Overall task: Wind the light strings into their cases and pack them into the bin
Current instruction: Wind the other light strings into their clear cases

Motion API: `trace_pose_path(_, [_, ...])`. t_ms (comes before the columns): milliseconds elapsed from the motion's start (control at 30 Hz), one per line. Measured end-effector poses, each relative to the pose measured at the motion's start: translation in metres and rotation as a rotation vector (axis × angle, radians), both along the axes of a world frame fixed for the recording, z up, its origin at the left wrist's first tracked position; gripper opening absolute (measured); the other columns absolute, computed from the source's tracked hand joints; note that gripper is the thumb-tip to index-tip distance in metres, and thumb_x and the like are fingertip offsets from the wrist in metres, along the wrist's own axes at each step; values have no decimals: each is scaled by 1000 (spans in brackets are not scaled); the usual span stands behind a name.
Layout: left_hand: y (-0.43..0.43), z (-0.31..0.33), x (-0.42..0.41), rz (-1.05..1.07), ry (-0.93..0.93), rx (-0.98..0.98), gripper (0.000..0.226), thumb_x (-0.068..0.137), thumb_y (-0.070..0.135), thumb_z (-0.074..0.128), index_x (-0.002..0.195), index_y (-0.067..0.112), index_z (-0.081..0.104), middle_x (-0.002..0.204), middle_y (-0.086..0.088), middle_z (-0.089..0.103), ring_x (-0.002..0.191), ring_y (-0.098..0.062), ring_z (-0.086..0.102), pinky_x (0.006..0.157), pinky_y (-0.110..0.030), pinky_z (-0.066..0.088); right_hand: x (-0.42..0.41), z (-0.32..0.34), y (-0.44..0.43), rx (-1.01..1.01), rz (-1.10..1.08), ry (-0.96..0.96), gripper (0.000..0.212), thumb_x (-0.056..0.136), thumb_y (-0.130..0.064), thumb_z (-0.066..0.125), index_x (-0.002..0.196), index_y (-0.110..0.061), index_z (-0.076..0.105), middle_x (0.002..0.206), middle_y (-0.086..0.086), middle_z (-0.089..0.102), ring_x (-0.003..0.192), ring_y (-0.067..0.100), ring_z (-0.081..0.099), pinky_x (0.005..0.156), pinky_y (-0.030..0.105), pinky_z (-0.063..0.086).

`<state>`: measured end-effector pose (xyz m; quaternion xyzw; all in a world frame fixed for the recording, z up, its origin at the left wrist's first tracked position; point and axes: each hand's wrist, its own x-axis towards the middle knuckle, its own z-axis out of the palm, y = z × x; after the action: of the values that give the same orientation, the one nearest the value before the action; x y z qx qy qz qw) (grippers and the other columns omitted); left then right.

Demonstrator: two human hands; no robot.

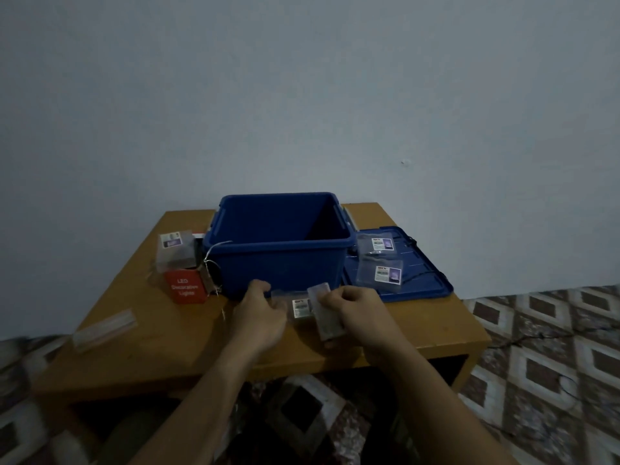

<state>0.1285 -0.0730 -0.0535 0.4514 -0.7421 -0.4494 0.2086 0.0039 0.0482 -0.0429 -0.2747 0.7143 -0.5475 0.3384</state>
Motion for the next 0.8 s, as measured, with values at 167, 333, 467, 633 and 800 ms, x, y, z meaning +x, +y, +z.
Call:
trace_pose_path(167, [2,-13,9,-111,154,-74,52,96,7,61,138,33,44,113,6,57,101,-5,58,76,-18,45,2,-2,13,-92,26,239,31,96,-35,63,91,-5,68,85,8,70,73,10,66,59,22,54])
trace_pose_path(333, [-4,-25,15,-171,153,-256,56,92,9,67,138,36,49,116,16,54,108,7,51,84,-11,40,-6,-4,22,-44,125,258,24,94,-40,62,89,-17,68,83,-5,71,74,6,68,61,18,52])
trace_pose_path(467, [-10,-29,14,-213,191,-257,55,93,8,66,136,40,51,116,18,53,110,12,49,87,-10,43,-13,-4,22,-5,177,299,22,93,-42,61,91,-21,68,88,-5,71,77,6,68,64,21,55])
trace_pose_path(633, [-16,-36,15,-204,240,-207,48,91,7,68,127,37,59,116,14,57,106,8,53,81,-10,41,-24,6,20,-13,241,355,21,93,-39,61,94,-19,69,88,-5,73,78,8,70,68,23,56])
trace_pose_path(800, [-17,-36,15,-231,239,-164,47,94,9,65,129,39,56,116,18,62,107,13,51,77,-1,39,-33,24,9,-150,143,474,13,94,-34,60,95,-26,69,90,-12,69,82,3,65,69,16,53])
